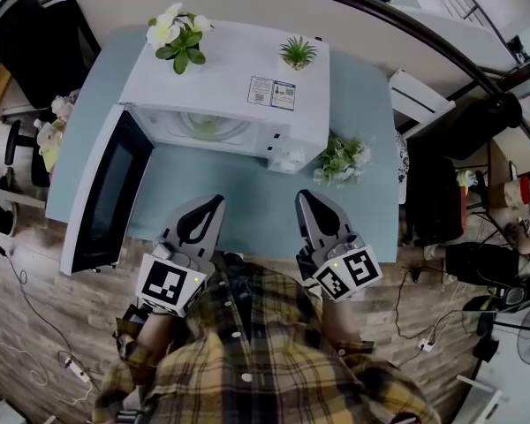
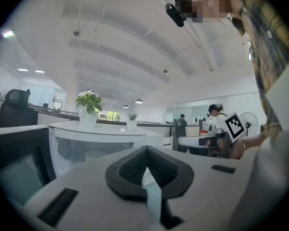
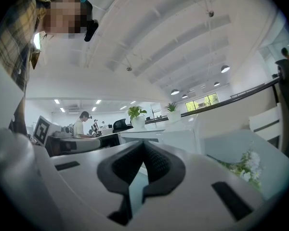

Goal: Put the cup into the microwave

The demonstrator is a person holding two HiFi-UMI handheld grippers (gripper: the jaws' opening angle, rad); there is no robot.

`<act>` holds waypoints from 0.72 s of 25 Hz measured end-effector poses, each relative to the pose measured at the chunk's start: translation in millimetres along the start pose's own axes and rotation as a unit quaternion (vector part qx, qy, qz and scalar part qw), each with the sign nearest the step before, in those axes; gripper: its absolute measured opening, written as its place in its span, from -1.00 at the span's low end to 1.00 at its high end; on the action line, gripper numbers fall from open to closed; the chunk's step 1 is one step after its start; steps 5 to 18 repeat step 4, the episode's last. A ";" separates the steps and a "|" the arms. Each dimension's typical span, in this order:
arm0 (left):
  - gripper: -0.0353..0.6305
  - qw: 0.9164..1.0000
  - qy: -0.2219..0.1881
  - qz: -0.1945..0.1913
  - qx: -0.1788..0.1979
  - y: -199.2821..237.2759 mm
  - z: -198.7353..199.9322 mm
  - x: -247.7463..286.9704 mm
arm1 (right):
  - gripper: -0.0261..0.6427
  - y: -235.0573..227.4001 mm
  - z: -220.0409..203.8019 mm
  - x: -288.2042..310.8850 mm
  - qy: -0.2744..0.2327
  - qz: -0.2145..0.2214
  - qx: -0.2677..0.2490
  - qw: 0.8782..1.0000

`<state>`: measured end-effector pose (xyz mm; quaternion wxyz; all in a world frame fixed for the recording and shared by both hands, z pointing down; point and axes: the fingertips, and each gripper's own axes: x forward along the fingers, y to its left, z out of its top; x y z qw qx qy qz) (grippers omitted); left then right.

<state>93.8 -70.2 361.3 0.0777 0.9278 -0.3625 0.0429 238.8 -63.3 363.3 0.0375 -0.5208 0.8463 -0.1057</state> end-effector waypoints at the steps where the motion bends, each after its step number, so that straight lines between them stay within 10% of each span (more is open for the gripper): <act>1: -0.92 1.000 -0.002 -0.001 0.001 -0.4 1.1 0.7 | -0.91 -0.9 0.4 -0.5 0.000 -0.001 0.000 1.000; 18: -0.92 1.000 -0.012 -0.003 0.004 -1.7 5.2 2.6 | -0.91 -3.6 1.4 -2.8 -0.001 -0.006 0.002 1.000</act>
